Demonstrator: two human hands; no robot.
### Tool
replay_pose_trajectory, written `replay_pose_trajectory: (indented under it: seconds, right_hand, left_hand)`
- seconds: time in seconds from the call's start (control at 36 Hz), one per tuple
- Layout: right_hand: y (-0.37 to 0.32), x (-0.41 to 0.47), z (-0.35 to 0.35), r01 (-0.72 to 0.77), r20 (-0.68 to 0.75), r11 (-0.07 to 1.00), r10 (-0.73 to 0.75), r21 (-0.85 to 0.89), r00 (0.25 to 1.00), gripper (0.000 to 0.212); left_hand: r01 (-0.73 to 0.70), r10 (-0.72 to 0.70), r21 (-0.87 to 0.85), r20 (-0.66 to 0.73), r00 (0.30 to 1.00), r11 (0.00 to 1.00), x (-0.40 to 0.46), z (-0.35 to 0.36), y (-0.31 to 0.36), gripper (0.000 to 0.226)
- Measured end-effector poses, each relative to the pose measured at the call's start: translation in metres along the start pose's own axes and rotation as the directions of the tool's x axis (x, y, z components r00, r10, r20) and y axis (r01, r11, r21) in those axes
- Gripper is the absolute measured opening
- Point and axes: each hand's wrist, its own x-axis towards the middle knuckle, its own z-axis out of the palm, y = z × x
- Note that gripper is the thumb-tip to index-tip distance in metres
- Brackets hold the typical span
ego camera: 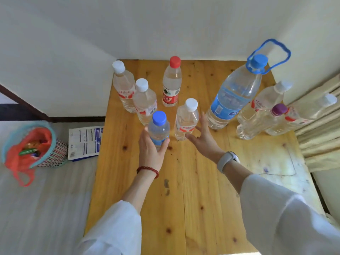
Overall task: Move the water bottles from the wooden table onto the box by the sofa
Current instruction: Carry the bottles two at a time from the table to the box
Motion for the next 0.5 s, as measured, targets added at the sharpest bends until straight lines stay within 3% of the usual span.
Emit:
replay_pose_trajectory:
  seconds: [0.08, 0.22, 0.42, 0.5]
  right_hand:
    - [-0.004, 0.018, 0.002, 0.026, 0.032, 0.999, -0.027, 0.035, 0.999, 0.086]
    - [-0.003, 0.030, 0.006, 0.078, 0.044, 0.996, -0.080, 0.046, 0.996, 0.078]
    - [0.000, 0.008, 0.011, 0.097, -0.100, 0.989, -0.086, 0.111, 0.991, 0.065]
    - [0.003, -0.018, 0.012, 0.072, -0.169, 0.997, -0.064, 0.039, 0.984, 0.061]
  left_hand:
    - [-0.023, 0.024, -0.059, 0.013, 1.000, 0.998, 0.010, 0.003, -0.002, 0.075]
    - [-0.049, 0.057, -0.151, 0.048, 0.997, 0.987, 0.031, 0.004, -0.001, 0.053]
    - [0.018, -0.005, -0.202, 0.062, 0.998, 0.979, 0.028, -0.001, -0.001, 0.057]
    - [0.089, -0.079, -0.220, 0.053, 0.995, 0.972, 0.009, -0.003, 0.000, 0.048]
